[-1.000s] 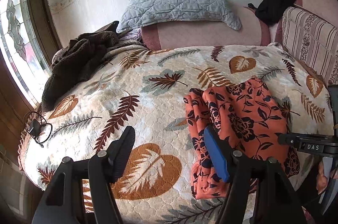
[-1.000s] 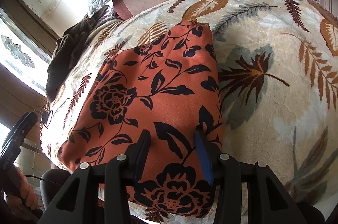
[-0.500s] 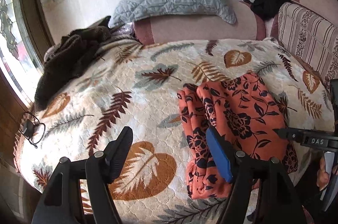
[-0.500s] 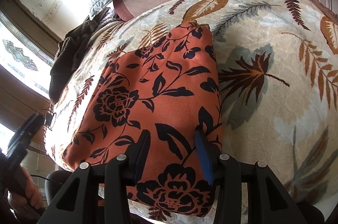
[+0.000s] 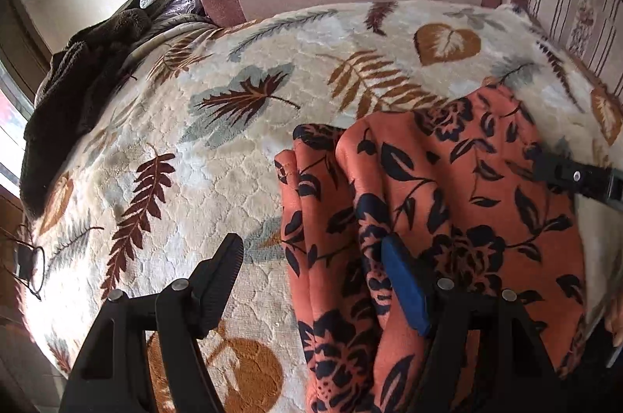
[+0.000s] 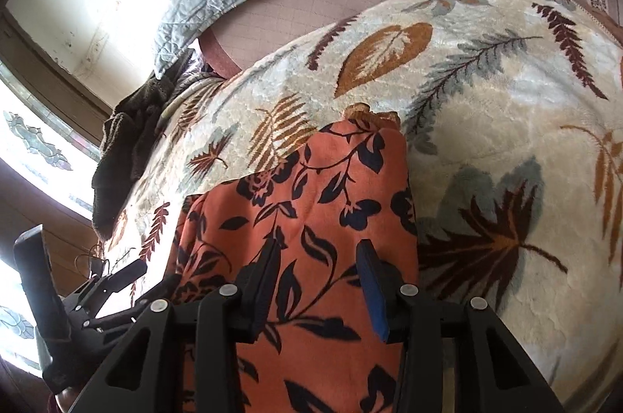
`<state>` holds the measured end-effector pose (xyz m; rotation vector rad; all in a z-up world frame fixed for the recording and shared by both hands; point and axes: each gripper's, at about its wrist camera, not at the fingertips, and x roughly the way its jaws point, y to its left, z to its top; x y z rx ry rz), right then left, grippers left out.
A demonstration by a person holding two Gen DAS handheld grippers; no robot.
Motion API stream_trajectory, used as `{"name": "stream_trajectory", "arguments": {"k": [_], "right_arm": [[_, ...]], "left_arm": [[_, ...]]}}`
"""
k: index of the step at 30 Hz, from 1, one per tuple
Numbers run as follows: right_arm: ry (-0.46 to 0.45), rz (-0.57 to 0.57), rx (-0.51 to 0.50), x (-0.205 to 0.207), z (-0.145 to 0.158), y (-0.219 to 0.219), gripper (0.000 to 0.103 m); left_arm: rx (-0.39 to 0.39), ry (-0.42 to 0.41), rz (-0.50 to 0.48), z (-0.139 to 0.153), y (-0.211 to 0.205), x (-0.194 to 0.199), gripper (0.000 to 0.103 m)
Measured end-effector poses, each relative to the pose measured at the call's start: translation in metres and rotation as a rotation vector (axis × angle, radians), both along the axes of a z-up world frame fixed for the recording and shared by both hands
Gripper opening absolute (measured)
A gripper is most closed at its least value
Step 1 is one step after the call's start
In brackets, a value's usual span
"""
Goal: Fold small clothes
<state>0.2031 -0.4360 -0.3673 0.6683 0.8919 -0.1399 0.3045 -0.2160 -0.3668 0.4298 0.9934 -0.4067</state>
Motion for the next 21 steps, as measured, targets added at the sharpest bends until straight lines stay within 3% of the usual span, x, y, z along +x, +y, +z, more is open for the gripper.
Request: {"name": "stream_trajectory", "arguments": {"k": [2, 5, 13, 16, 18, 21], "right_arm": [[0.055, -0.005, 0.038, 0.012, -0.020, -0.006, 0.041], [0.041, -0.014, 0.049, 0.011, -0.020, -0.008, 0.037], [-0.028, 0.011, 0.089, -0.056, 0.008, 0.002, 0.040], [0.023, 0.053, 0.105, -0.075, -0.004, 0.017, 0.041], [0.025, 0.057, 0.048, -0.080, -0.011, 0.029, 0.041], [0.039, 0.049, 0.023, -0.081, -0.002, 0.033, 0.041]], "left_arm": [[0.064, -0.015, -0.013, -0.013, -0.004, 0.000, 0.075], [0.063, -0.035, -0.017, -0.012, 0.001, -0.004, 0.076], [-0.084, 0.020, 0.038, 0.016, 0.057, -0.032, 0.076], [-0.035, 0.038, 0.031, -0.003, 0.064, -0.048, 0.077], [0.000, 0.005, 0.028, -0.014, 0.062, -0.053, 0.079], [-0.002, 0.006, 0.038, -0.002, 0.063, -0.056, 0.078]]}}
